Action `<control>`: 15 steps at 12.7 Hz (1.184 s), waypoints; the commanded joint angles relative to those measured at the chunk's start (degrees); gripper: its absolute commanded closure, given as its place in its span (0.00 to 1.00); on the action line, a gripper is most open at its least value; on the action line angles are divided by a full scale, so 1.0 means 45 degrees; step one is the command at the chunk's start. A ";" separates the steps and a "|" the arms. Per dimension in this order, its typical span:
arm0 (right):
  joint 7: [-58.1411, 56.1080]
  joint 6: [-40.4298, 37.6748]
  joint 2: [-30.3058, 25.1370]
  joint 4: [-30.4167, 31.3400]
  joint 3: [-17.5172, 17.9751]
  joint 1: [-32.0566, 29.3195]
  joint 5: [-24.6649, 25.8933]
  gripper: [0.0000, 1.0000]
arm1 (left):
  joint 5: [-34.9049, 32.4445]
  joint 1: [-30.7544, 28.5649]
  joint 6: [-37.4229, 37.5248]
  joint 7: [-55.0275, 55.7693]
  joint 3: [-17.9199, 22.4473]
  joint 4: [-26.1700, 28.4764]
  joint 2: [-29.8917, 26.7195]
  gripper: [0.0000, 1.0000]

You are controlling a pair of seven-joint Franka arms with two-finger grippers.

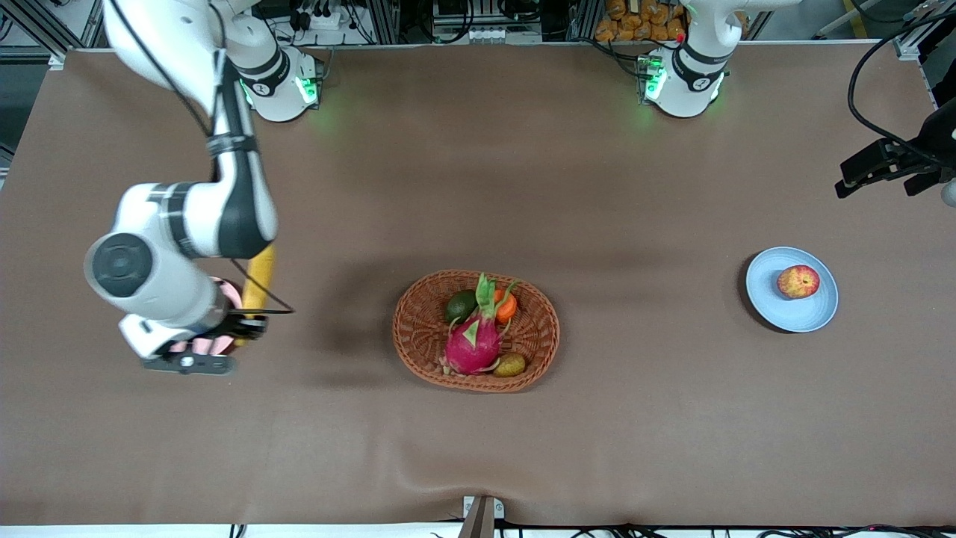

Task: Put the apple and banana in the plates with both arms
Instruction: 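Carry the yellow banana with the right gripper to the pink plate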

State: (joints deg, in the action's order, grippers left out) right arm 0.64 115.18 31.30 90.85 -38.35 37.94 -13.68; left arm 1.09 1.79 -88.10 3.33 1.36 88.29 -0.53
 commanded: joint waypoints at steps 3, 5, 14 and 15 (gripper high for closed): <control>-0.4175 0.2449 -0.1077 0.2780 0.0105 -0.2369 -0.0046 1.00 | -0.0065 -0.0008 -0.0050 0.0962 -0.0263 0.0184 0.0097 0.00; -0.5507 0.2608 -0.0804 0.2741 0.0338 -0.3310 -0.0938 1.00 | -0.0183 -0.0008 -0.0109 0.0610 -0.0303 0.0048 0.0078 0.00; -0.6998 0.4406 0.1189 0.2683 0.1062 -0.3529 -0.4577 0.61 | -0.0105 -0.0028 -0.0246 -0.0036 -0.0264 0.0047 0.0059 0.00; -0.6920 0.4386 0.1189 0.2683 0.1062 -0.3490 -0.4577 0.01 | -0.0125 -0.0028 -0.0246 -0.0036 -0.0264 0.0047 0.0078 0.00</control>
State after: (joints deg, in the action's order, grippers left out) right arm -28.82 134.50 37.03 103.11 -33.52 22.34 -32.45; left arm 1.05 1.72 -88.97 4.18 0.18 88.82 0.08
